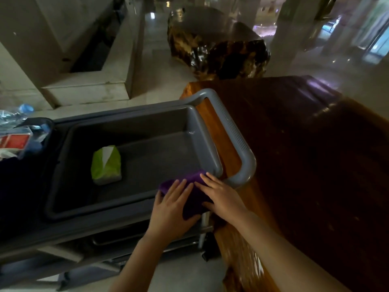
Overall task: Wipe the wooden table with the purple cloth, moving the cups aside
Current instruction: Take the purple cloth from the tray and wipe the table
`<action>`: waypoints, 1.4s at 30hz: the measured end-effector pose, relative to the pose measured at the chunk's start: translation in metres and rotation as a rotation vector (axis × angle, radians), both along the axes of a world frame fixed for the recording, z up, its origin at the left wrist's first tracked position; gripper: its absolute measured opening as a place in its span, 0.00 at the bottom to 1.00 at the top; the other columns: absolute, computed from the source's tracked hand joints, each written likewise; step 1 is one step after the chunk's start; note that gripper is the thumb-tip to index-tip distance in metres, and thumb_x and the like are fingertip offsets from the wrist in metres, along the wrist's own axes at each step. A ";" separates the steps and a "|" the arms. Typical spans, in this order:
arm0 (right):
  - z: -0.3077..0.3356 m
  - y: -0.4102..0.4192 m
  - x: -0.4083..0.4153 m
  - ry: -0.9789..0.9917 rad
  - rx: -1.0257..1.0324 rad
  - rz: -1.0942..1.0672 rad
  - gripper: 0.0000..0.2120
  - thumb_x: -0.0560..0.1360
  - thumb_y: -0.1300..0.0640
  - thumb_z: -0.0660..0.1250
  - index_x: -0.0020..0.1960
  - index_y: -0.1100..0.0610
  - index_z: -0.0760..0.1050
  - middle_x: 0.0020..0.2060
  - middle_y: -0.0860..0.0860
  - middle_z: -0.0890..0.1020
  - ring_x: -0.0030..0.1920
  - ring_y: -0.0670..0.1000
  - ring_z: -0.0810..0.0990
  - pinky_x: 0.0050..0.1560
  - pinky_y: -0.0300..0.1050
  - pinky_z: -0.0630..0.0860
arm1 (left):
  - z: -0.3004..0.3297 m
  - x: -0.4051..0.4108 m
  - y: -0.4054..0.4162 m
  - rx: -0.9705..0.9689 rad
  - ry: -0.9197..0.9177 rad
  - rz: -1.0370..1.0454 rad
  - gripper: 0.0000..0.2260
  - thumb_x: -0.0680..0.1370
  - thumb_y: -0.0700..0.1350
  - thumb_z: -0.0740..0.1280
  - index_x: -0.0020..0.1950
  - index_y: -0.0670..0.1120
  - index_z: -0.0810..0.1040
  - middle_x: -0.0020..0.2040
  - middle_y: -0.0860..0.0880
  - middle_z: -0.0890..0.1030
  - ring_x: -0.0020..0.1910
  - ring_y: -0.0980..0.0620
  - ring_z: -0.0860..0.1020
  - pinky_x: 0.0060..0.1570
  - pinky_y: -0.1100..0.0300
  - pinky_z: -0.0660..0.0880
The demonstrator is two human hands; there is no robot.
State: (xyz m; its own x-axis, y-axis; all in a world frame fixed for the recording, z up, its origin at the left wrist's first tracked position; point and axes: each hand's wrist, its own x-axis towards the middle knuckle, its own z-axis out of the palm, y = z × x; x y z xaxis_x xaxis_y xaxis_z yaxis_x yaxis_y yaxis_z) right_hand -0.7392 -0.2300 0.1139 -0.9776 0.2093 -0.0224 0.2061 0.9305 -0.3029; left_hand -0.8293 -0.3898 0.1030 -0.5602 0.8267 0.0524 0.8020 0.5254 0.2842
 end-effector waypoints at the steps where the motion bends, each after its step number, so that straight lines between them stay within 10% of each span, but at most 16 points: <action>1: -0.001 -0.001 0.001 0.023 0.000 -0.008 0.28 0.75 0.58 0.65 0.72 0.52 0.60 0.75 0.51 0.58 0.75 0.49 0.50 0.70 0.48 0.60 | -0.002 0.005 0.006 -0.033 0.010 -0.010 0.35 0.69 0.62 0.65 0.72 0.54 0.58 0.74 0.52 0.59 0.73 0.49 0.55 0.69 0.37 0.56; 7: -0.011 -0.011 0.009 0.218 0.125 -0.023 0.21 0.62 0.64 0.77 0.54 0.58 0.80 0.53 0.53 0.84 0.58 0.52 0.79 0.47 0.48 0.82 | -0.013 0.003 0.003 0.184 0.001 -0.032 0.24 0.64 0.39 0.76 0.60 0.48 0.78 0.59 0.48 0.80 0.60 0.47 0.77 0.51 0.46 0.79; 18: 0.042 0.028 0.154 0.355 0.270 -0.365 0.19 0.64 0.61 0.76 0.55 0.58 0.80 0.52 0.53 0.84 0.58 0.49 0.79 0.55 0.43 0.76 | 0.035 0.088 0.086 0.380 -0.055 -0.441 0.18 0.69 0.39 0.71 0.59 0.44 0.78 0.55 0.46 0.83 0.56 0.50 0.79 0.57 0.56 0.73; 29: 0.054 0.003 0.484 0.304 0.301 -1.060 0.18 0.68 0.60 0.73 0.58 0.56 0.78 0.56 0.52 0.82 0.61 0.50 0.77 0.59 0.48 0.75 | 0.047 0.376 0.166 0.267 -0.278 -0.977 0.19 0.75 0.42 0.65 0.66 0.49 0.71 0.64 0.50 0.76 0.63 0.55 0.73 0.64 0.65 0.64; 42: 0.000 -0.054 0.822 0.193 0.212 -1.406 0.17 0.70 0.60 0.71 0.58 0.54 0.77 0.56 0.51 0.82 0.61 0.50 0.77 0.57 0.47 0.75 | -0.001 0.729 0.178 0.034 -0.319 -1.295 0.19 0.75 0.41 0.65 0.66 0.50 0.71 0.64 0.52 0.76 0.62 0.58 0.73 0.60 0.69 0.63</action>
